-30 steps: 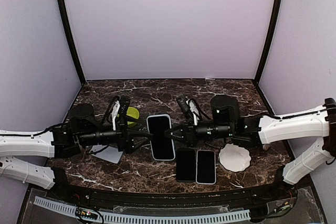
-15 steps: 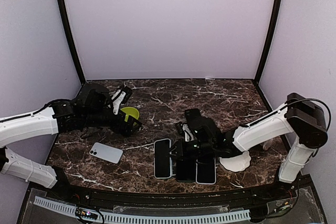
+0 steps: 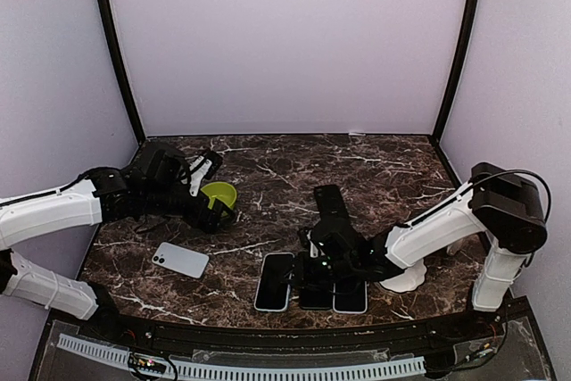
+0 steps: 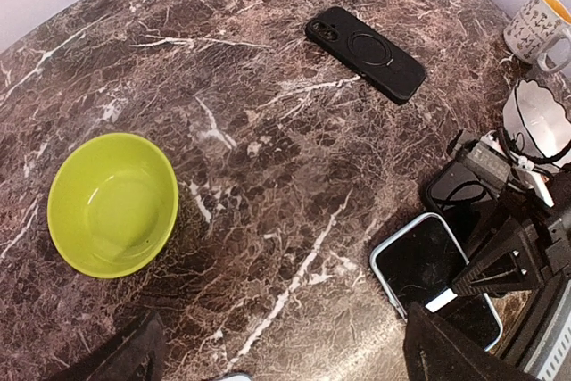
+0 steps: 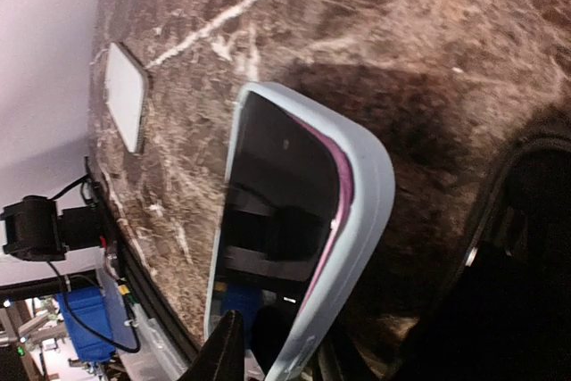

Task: Put the phone into the phone case
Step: Place the phone with the phone case at the center of the board, then pick up the phone case from the center of the board.

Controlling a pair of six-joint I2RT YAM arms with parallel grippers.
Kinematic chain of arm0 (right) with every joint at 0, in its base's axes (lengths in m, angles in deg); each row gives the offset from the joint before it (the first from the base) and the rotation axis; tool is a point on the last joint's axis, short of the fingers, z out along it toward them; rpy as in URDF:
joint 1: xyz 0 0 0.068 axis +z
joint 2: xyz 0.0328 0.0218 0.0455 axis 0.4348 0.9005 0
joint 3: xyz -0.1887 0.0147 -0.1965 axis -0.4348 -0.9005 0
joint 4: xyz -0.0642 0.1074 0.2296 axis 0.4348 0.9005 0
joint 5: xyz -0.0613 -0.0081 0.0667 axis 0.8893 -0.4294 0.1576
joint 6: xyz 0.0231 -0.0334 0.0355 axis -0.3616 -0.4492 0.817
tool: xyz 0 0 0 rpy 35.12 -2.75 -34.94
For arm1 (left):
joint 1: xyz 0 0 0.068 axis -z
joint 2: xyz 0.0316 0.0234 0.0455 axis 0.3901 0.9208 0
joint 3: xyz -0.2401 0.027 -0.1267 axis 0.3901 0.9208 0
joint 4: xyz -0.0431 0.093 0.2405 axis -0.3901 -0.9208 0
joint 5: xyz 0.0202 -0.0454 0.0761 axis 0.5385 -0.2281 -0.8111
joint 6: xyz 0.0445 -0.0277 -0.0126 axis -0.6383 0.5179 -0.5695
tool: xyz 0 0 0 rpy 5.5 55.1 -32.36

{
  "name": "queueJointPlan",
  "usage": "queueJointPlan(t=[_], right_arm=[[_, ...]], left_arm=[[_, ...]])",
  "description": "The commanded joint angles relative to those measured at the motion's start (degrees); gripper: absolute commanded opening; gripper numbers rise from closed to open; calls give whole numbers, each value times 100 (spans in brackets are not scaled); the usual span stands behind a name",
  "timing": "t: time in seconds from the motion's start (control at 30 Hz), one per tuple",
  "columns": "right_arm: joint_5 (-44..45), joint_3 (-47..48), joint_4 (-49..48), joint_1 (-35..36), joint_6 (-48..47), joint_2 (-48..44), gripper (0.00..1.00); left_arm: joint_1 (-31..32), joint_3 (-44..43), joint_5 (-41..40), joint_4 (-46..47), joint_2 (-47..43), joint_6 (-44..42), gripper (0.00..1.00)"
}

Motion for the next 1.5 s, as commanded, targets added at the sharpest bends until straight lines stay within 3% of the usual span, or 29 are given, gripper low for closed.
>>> queueJointPlan(t=[0.0,0.63,0.8,0.9,1.0,1.03,1.23,1.47], right_arm=[[719,356,895,180,-82,-40,29],[2092,1777,3335,492,-729,-3,43],[2671,2170,4093,487,-1180,-416,56],[2993,2562,4773,414,-1577,-481,75],[3007,2674,5173,124,-2012,-606,96],[2847,2635,5184,-107,-2174,-662,98],[2809,2680,5306,-1194,-3109,-622,98],[2224,3426,5286,-2332,-4137,521,99]], left_arm=[[-50,197,-4,155,-318,-125,95],[-160,199,-45,164,-190,-138,95],[-335,179,-243,59,6,78,97],[-490,156,-534,-164,99,753,97],[-862,431,-391,-206,-22,1479,98],[-936,520,-326,-184,-55,1592,98],[-1363,1092,-614,-514,-306,2282,99],[-1683,1192,-590,-615,-465,2505,98]])
